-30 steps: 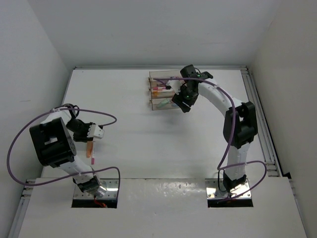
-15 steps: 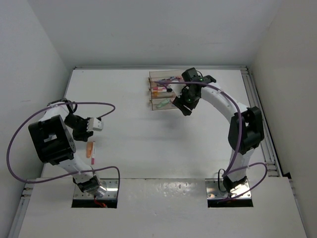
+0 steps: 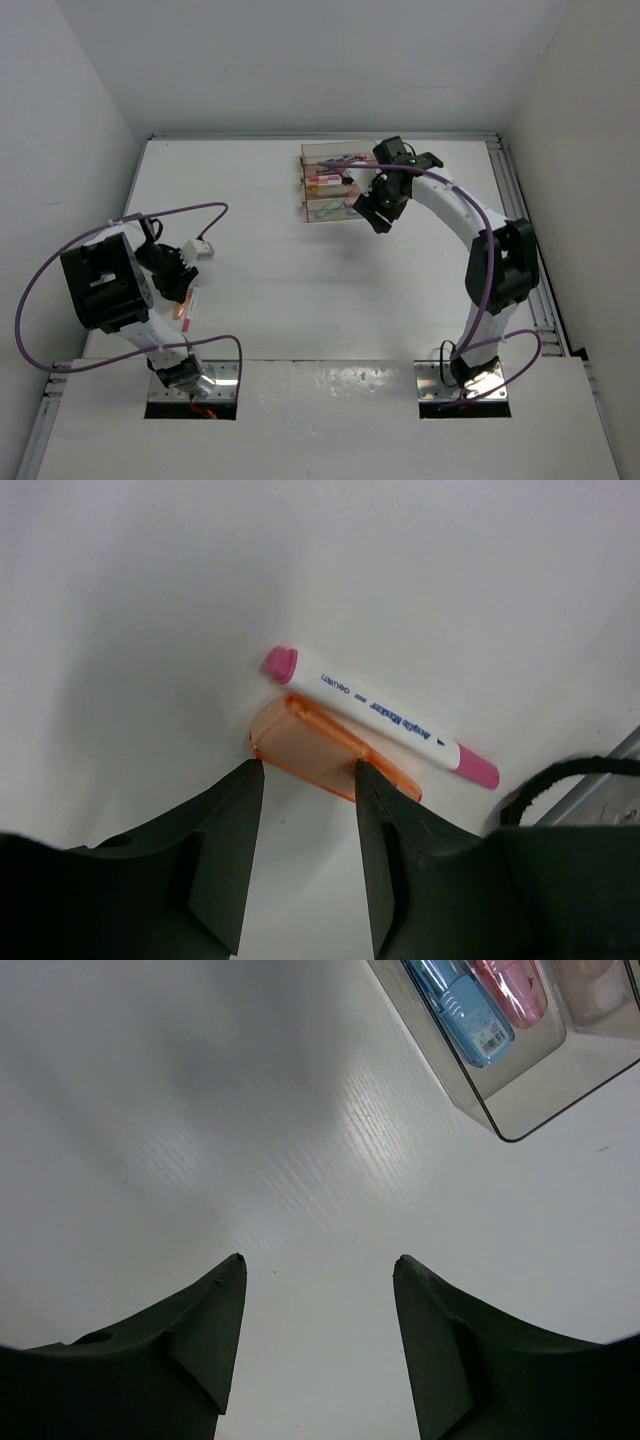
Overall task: Sort the stationery into containers
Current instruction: Pick up the pen from the center of the board, then place the pen in the storage box.
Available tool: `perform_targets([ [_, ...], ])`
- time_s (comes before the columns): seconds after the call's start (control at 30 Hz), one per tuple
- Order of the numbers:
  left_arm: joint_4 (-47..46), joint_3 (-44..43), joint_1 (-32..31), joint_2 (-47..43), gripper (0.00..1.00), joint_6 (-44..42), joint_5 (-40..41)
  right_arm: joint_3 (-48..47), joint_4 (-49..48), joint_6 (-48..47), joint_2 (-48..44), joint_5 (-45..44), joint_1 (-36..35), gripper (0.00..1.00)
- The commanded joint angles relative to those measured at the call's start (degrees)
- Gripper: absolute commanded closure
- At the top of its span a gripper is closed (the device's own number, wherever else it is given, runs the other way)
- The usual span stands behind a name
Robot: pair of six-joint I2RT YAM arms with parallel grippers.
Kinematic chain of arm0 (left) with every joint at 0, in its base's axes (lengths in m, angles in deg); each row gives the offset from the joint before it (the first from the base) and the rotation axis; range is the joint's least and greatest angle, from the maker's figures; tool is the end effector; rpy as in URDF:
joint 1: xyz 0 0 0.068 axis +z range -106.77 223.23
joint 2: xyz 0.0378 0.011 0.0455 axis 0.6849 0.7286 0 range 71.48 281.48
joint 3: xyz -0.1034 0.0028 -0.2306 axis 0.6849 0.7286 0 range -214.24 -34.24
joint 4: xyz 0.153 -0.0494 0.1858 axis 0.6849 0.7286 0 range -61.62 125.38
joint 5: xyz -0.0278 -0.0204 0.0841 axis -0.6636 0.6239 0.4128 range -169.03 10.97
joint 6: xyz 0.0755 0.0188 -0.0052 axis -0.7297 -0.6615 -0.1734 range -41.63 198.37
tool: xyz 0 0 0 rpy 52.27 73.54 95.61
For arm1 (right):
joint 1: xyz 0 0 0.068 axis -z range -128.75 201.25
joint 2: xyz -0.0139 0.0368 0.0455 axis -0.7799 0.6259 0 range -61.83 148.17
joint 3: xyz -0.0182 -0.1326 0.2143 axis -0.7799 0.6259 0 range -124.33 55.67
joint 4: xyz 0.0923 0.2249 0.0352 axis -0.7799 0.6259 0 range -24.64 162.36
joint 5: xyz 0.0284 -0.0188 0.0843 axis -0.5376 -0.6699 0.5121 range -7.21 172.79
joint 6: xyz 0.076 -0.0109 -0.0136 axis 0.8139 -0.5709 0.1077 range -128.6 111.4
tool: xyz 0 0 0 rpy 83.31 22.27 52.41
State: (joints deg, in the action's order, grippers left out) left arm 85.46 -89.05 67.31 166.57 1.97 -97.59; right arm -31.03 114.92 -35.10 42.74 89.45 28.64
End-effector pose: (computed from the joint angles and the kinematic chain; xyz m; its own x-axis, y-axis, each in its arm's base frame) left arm 0.2248 0.0773 0.1180 -0.6251 0.7298 -0.2768 0.7803 0.5929 -0.1988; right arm 0.3390 0.1494 0.2065 -0.5741 -0.7193 -0.3912 -0.7589 0.6468 -0.0754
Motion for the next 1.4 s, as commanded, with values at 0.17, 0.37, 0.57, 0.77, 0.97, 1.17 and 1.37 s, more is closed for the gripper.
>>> perform_targets([
  [0.17, -8.47, 4.09, 0.27, -1.66, 0.52, 12.15, 3.1, 0.3, -1.31, 0.75, -2.18, 0.46, 0.46, 0.41],
  [0.37, -16.02, 3.57, 0.1, 0.54, 0.57, 18.82, 4.94, 0.39, -1.22, 0.57, -2.18, -0.06, 0.37, 0.41],
  [0.57, -26.83, 0.77, -1.31, 4.13, 0.63, 26.47, 8.02, 0.39, -1.31, 0.49, -2.09, -0.42, 0.37, 0.41],
  [0.77, -24.05, -6.26, -4.47, 10.29, 0.68, 28.33, 1.63, 0.12, -1.31, 0.31, -2.01, -1.12, 0.37, 0.41],
  [0.97, -19.03, -15.21, -8.78, 12.22, 0.93, 22.97, -7.34, -0.66, -1.57, 2.76, -2.53, -1.47, 1.43, 0.43],
  [1.17, -16.3, -34.28, -16.5, 16.17, 1.0, 27.78, -15.96, -3.21, -1.84, 8.82, -3.76, 0.46, 4.76, 0.45],
  [1.37, -11.81, -63.47, -27.67, 25.04, 1.0, 35.26, -22.91, -5.85, -4.81, 19.19, -5.69, 4.84, 12.39, 0.47],
])
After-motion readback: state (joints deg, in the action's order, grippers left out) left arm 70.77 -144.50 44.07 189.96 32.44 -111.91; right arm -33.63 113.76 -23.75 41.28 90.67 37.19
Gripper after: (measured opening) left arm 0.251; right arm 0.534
